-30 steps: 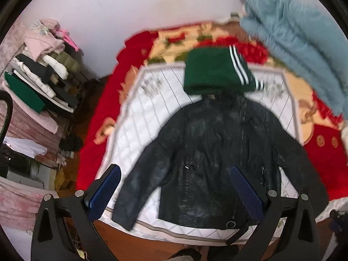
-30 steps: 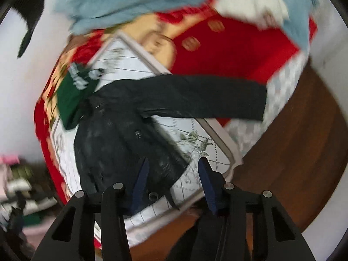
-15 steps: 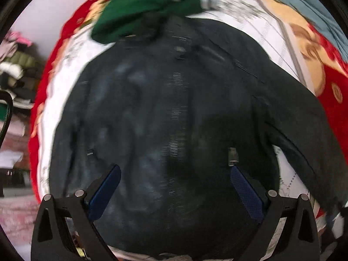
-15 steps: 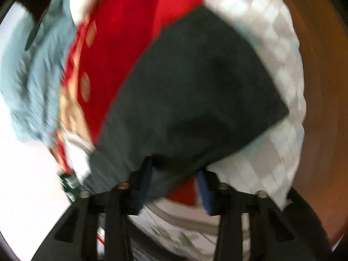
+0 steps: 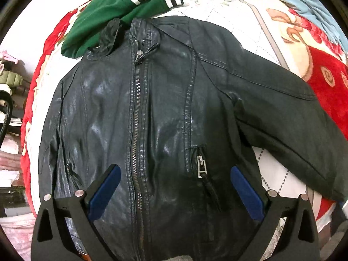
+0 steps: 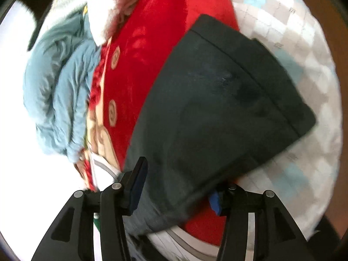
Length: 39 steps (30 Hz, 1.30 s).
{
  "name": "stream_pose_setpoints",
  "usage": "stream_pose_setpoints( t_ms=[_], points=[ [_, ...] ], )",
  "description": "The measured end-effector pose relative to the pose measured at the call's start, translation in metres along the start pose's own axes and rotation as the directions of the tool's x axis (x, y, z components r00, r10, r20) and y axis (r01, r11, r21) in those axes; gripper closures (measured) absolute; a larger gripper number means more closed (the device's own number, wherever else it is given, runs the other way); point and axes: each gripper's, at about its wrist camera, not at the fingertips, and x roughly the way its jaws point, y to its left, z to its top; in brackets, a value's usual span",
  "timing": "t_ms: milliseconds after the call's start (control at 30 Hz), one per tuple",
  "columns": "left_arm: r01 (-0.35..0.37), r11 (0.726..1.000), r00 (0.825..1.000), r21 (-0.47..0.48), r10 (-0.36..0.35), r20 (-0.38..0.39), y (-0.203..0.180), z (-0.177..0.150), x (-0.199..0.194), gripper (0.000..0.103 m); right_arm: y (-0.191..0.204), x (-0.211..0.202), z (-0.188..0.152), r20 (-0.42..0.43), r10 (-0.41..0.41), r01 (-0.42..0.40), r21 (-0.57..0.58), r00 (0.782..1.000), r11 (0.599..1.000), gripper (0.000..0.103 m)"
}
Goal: Fold large clothes
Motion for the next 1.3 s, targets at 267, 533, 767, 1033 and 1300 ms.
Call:
stream_pose_setpoints(
  t_ms=[267, 533, 767, 1033, 1300],
  points=[
    [-0.025, 0.998, 0.999, -0.062, 0.024, -0.023, 0.022, 0.011, 0.021, 0.000, 0.027, 0.046, 0.000, 0.010, 0.048, -0.047, -0.027, 0.999, 0.999, 0.070],
    [-0.040, 0.985, 0.999, -0.167, 0.034, -0.039, 0.064, 0.018, 0.033, 0.000, 0.108, 0.029, -0.014, 0.030, 0.100, -0.092, -0.196, 0.995, 0.976, 0.098],
    [-0.070, 0.944, 0.997, -0.323, 0.053, -0.061, 0.134, 0.018, 0.031, 0.000, 0.230, -0.002, -0.094, -0.069, 0.158, -0.173, -0.454, 0.985, 0.874, 0.098],
    [-0.121, 0.849, 0.992, -0.514, 0.090, -0.086, 0.241, -0.006, 0.043, 0.000, 0.325, 0.061, -0.281, -0.229, 0.031, -0.203, -0.781, 0.973, 0.590, 0.098],
    [-0.232, 0.756, 0.970, -0.613, 0.133, -0.204, 0.352, -0.080, 0.085, 0.000, 0.271, 0.185, -0.536, -0.088, -0.376, -0.121, -0.991, 0.923, -0.064, 0.096]
  ],
)
